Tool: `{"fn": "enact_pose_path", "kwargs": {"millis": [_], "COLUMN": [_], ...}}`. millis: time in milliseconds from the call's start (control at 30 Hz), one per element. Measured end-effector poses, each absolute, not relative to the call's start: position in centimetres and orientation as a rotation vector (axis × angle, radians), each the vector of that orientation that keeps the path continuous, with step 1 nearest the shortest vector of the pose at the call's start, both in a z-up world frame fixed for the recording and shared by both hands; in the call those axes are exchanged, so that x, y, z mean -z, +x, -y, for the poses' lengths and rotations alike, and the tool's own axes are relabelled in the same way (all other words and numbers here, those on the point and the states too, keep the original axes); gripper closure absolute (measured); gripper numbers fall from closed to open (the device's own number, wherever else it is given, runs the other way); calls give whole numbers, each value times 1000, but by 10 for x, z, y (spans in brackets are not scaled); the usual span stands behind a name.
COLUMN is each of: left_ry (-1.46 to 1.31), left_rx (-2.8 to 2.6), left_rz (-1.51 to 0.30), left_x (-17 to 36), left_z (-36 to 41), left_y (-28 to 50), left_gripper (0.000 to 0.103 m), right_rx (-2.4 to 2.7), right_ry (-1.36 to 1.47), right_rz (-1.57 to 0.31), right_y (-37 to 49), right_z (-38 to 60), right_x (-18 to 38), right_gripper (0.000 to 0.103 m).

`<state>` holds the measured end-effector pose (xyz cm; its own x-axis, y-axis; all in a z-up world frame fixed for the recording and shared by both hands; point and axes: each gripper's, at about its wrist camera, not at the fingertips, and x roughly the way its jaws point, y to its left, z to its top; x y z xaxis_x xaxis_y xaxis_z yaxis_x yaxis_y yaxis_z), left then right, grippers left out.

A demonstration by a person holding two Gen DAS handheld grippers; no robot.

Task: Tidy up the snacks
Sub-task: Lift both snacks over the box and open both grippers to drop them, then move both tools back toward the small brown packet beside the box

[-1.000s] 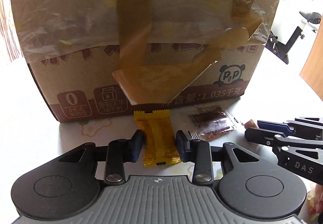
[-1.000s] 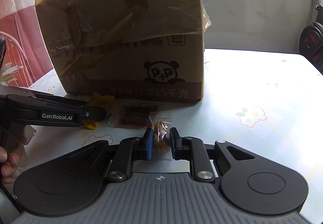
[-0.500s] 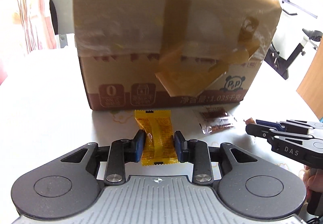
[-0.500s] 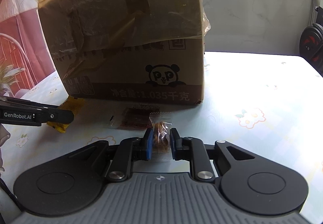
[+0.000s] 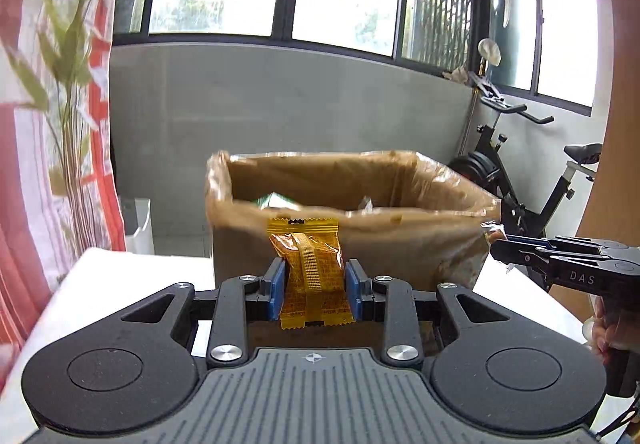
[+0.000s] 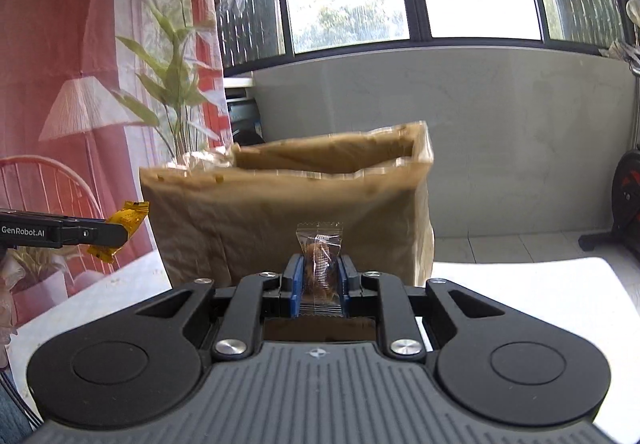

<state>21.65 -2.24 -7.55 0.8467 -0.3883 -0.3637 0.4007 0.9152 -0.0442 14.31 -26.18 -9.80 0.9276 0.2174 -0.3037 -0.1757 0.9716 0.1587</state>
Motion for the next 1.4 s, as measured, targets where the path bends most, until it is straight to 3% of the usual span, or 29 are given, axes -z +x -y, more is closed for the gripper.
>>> {"fn": "enact_pose_path", "kwargs": {"millis": [200,467,567,1067,1400], "left_ry": [46,81,82,-23,-67], "left_rx": [466,465,417,554,645], "left_rz": [-303,-405,-426,-444,-549], "left_x": [37,50,59,77,118], "left_z": [49,107,111,48,46], "left_y": [263,350,364,278,239], "left_gripper": [69,67,51,50,56], "right_rx": [-218,-113,-80,-195,-215], "right_ry": [84,102,91,75,80], "right_rz": [-254,-394,-395,-303,-346], "right_y": [192,273,279,191,143], "right_z": [265,267,269,268,255], "right_x": [53,58,62,66,103], "right_gripper": [84,82,69,69,69]}}
